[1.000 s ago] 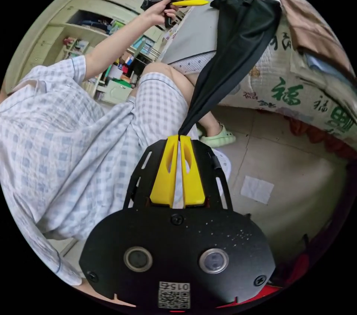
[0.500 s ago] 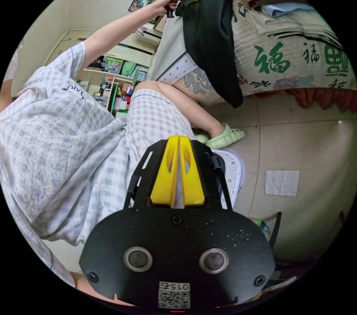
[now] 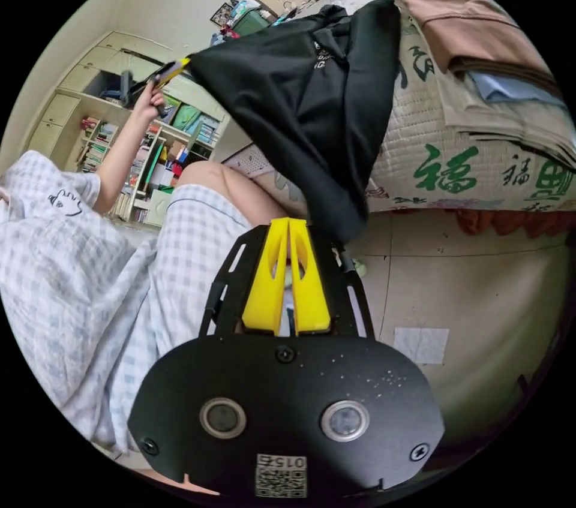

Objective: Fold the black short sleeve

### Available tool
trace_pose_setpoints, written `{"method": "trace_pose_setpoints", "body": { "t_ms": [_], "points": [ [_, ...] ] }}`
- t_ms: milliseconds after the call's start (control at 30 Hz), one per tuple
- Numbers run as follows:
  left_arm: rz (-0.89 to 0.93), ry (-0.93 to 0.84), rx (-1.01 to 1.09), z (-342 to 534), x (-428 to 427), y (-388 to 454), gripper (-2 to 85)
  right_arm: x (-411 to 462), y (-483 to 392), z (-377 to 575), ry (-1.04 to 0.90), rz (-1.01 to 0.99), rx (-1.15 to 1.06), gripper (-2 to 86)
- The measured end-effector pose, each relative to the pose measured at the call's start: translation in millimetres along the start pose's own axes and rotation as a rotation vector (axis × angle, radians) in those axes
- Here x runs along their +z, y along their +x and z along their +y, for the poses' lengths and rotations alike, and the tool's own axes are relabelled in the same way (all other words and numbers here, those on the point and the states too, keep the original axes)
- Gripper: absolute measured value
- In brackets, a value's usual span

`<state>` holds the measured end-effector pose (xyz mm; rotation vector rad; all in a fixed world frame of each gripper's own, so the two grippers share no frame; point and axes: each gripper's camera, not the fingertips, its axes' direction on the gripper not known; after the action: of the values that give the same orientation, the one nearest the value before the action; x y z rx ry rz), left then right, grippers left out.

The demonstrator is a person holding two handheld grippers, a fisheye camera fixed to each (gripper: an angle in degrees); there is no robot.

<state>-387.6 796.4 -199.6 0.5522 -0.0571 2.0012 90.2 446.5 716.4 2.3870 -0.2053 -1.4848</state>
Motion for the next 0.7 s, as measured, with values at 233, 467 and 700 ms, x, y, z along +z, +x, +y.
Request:
{"method": "trace_pose_setpoints", "body": {
  "t_ms": [233,467,700],
  "points": [
    [-0.063,-0.007,-0.340,143.3,-55.0,-104.1,0.5,65.6,56.7,-4.4,-0.156,-0.109,0.101,7.5],
    [-0.010,-0.001,-0.368,180.1,-46.7,-118.6,0.3,100.9,85.0,-32.3,-0.225,-0.260,0.169,15.6],
    [0.035,0.083,-0.335,190.6,-56.5,-117.4,0.3,18.3,57.7,-66.2,0.026,-0.569,0.052,0.5]
  ]
}}
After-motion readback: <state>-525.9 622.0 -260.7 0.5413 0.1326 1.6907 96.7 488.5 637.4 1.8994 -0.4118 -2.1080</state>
